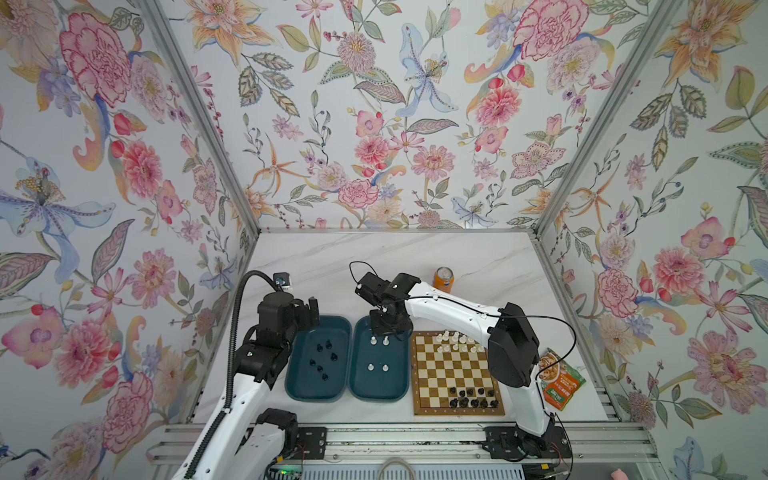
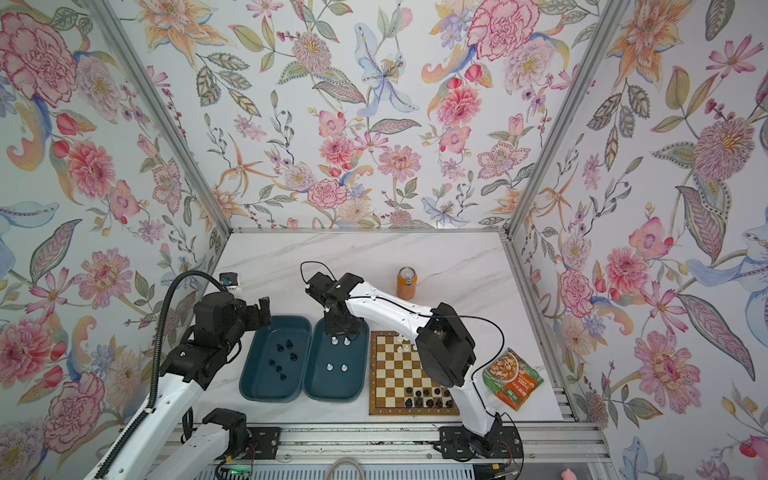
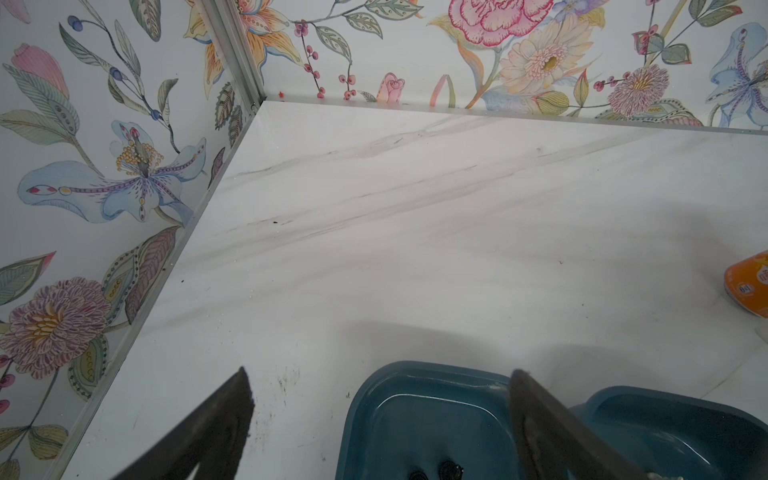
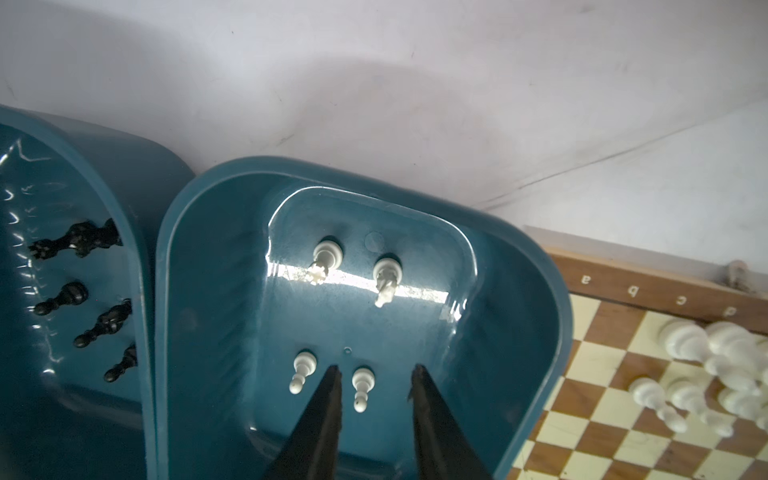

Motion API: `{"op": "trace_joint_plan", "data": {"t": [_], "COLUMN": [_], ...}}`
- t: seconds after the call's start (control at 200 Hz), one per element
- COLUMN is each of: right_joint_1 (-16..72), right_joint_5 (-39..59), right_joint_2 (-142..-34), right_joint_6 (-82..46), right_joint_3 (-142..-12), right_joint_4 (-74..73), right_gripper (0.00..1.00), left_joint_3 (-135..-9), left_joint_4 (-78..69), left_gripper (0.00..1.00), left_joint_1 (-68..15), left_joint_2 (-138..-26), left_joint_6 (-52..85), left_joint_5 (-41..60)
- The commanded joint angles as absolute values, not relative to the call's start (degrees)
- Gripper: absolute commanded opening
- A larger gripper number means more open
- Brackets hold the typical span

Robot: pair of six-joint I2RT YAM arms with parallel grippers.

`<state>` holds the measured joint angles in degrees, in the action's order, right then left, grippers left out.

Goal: Set up the chess pieces on the board
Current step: 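Lower the right gripper into the tray and grasp a white piece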

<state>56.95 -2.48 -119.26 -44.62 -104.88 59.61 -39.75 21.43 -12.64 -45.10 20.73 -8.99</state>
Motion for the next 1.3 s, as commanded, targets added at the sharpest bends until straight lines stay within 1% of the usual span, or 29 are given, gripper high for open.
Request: {"op": "trace_joint_plan", "data": {"t": [0.0,0.09,0.46,0.726,0.886,1.291], "right_joint_1": [57.3,57.1,56.5,56.3,56.4,55.4], "right_joint_5": [-2.2,-2.0,-0.4,0.1,0.4,0.9], "right_joint_2": [-120.7,-121.6,-124.6,-125.3,-125.5,-126.9], "right_joint_6": [-46.0,-46.3,-47.2,-47.6,-47.7,-48.2], "right_joint_3": [-104.5,-105.0,-106.9,-106.9,-106.7,-106.6], "right_joint_4": [61.6,61.8,62.2,62.1,62.2,62.1], "right_gripper": [0.30,0.29,0.28,0.28,0.26,0.24], "left_joint_3": [-39.2,-39.5,-41.3,-42.4,-42.6,-42.7], "left_joint_4": [21.4,21.2,21.1,21.0,20.6,20.8], "left_gripper": [0.97,0.97,0.97,0.97,0.97,0.97], "left_joint_1": [-12.3,-12.2,-13.3,-14.4,-14.9,-14.8], "left_joint_2": [-44.8,-45.2,-47.4,-49.1,-49.7,-49.6], "left_joint_6": [21.9,21.8,20.7,19.8,19.7,19.8], "left_joint_5": [-7.9,-8.4,-9.5,-10.1,-10.0,-10.5]}}
